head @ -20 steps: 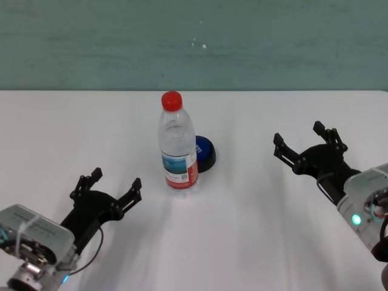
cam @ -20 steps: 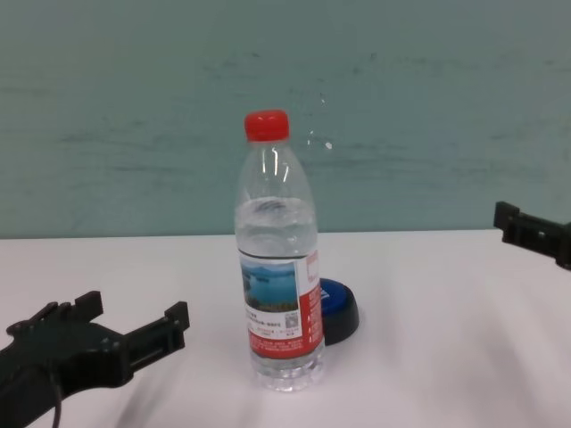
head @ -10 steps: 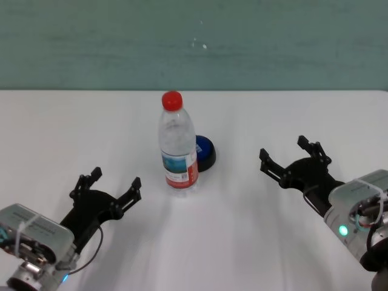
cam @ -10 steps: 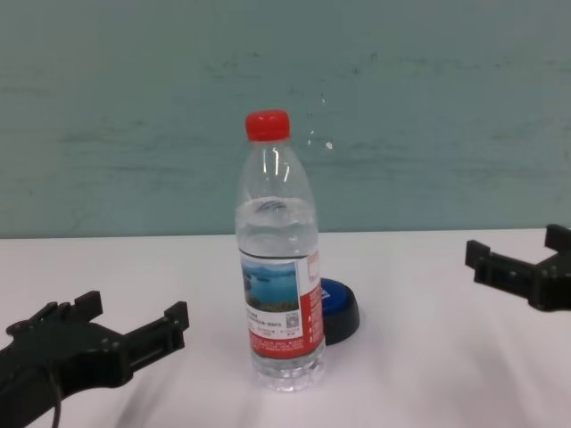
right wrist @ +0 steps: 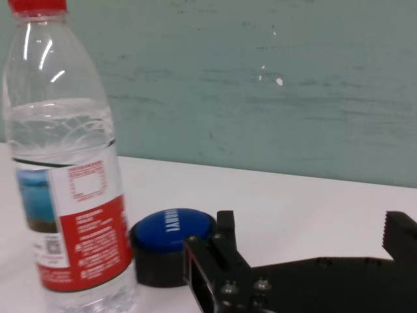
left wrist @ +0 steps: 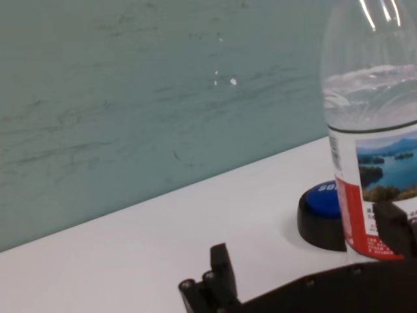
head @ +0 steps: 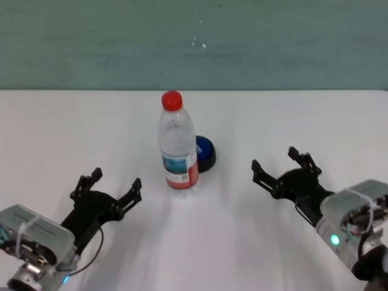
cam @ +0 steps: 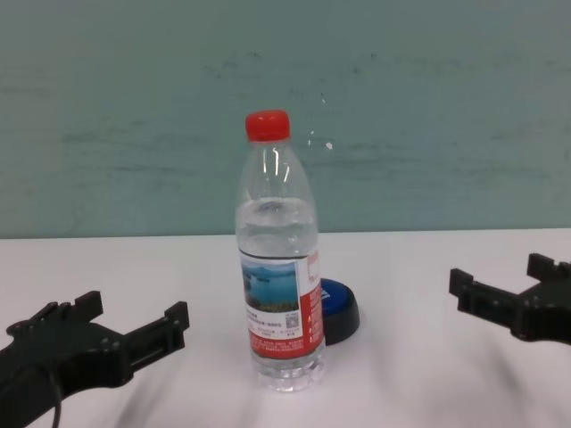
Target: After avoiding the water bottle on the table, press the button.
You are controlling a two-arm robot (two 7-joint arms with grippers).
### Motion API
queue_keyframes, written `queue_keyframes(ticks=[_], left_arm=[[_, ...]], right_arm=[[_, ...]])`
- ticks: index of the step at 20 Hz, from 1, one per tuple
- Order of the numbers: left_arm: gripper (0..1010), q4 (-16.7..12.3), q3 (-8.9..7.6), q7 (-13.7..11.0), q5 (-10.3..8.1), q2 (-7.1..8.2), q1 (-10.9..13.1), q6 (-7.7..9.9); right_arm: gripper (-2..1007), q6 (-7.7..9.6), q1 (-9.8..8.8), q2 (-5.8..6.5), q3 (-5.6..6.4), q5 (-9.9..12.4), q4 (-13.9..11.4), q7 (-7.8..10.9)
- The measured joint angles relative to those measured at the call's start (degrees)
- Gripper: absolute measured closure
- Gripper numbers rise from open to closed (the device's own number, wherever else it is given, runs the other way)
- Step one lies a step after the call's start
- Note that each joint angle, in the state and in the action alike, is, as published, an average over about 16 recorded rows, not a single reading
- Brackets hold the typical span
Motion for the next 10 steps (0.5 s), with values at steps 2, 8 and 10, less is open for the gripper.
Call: queue_keyframes(ticks=[2, 8, 10], left_arm=[[10, 0.0, 0.00, 0.0, 0.00, 0.00, 0.0, 0.00], [10, 0.0, 0.00, 0.0, 0.00, 0.00, 0.0, 0.00], [10, 0.0, 0.00, 0.0, 0.00, 0.00, 0.0, 0.00]], right_arm=[[1, -0.40, -0.01, -0.26, 0.12, 0.3, 0.6, 0.23], [1, -1.47, 0.03, -0.86, 0.56, 1.4, 2.3, 0.91], [1, -1.72, 0.05, -0.96, 0.71, 1.8, 2.7, 1.10]])
